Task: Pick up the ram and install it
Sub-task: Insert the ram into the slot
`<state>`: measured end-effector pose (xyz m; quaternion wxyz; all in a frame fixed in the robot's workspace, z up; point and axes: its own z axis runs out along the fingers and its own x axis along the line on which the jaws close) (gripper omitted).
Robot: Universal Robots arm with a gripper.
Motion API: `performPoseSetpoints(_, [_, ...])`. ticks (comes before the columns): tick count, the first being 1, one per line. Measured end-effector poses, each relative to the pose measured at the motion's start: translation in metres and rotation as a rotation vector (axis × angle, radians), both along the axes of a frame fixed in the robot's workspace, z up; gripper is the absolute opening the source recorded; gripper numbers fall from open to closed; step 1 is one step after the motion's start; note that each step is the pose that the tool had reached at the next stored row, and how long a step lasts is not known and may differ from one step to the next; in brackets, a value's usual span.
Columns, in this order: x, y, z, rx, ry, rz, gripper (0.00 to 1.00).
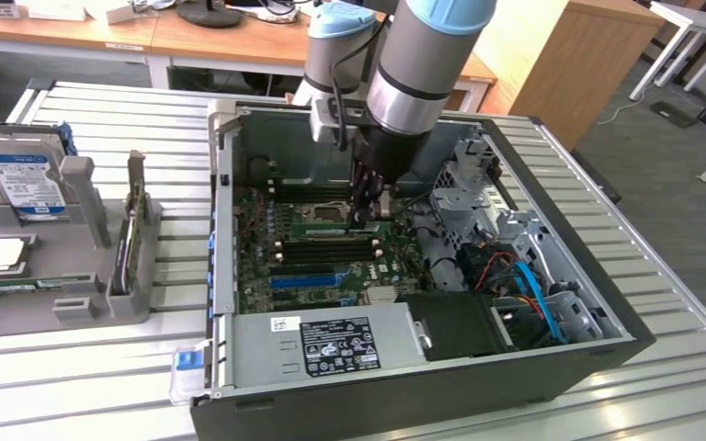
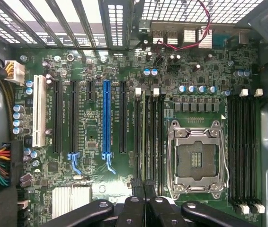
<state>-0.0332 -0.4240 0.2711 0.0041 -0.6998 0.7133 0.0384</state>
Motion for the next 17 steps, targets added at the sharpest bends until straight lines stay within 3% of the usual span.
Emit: performPoseSetpoints(17, [-0.0003, 0.0010, -0.0083, -0.0003, -0.0006, -0.004, 0.11])
